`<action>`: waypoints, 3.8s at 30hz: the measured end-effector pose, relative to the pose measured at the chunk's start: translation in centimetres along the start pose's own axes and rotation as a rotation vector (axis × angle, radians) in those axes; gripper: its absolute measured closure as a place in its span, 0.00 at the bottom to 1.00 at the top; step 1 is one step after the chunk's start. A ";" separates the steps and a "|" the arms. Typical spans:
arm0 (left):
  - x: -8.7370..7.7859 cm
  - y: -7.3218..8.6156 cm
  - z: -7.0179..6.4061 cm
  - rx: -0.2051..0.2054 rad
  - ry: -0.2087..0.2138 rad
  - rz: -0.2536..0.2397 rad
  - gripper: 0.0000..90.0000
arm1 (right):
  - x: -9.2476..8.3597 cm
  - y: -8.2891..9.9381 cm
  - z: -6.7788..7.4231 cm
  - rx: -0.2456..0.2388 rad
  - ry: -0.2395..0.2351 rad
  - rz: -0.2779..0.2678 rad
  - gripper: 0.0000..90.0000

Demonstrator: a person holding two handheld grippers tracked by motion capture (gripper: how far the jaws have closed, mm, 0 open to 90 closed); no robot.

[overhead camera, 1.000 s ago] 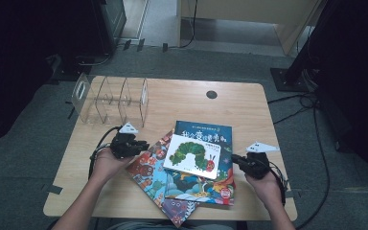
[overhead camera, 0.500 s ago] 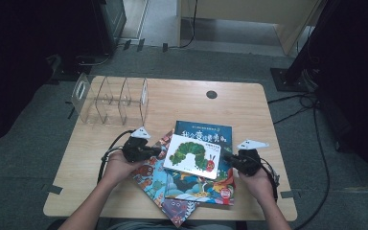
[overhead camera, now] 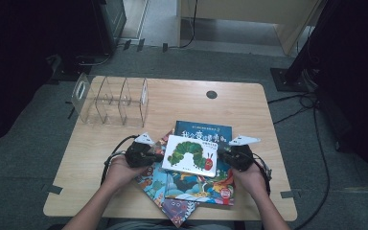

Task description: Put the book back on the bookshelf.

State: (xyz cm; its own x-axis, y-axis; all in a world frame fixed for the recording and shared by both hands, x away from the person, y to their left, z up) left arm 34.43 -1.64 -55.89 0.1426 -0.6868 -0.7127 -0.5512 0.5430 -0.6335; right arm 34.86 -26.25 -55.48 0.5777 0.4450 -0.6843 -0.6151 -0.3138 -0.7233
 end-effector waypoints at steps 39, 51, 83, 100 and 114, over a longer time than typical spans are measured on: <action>-0.3 -3.5 5.2 -0.039 -0.036 -0.085 1.00 | -2.2 1.6 3.3 -0.009 -0.039 0.015 1.00; 1.2 -4.3 6.1 -0.015 -0.053 -0.062 1.00 | -3.3 3.0 5.2 -0.055 -0.095 0.053 1.00; -0.6 -0.1 1.5 0.001 0.037 0.033 1.00 | -1.0 1.3 1.8 0.006 -0.050 0.002 1.00; -0.7 1.6 -1.1 -0.035 0.085 0.052 0.99 | 0.9 -0.5 1.8 0.010 -0.066 -0.020 0.99; -1.7 0.3 0.5 -0.108 0.047 -0.046 0.63 | 0.9 -0.6 2.1 -0.012 -0.073 -0.002 1.00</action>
State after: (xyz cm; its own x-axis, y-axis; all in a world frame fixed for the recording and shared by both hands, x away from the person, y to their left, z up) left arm 34.42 -0.03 -55.05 0.1322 -0.7330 -0.6673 -0.6304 0.4573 -0.6272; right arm 34.56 -23.91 -55.47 0.5380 0.5050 -0.6750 -0.6073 -0.3231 -0.7258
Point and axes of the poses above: each handheld gripper's, and its own axes: x roughly forward along the jaws, y roughly out of its underside, z roughly to its left, the point moved 10 cm from there along x, roughly forward along the jaws, and after that the axes turned 4 degrees about y, right-handed, at the moved point
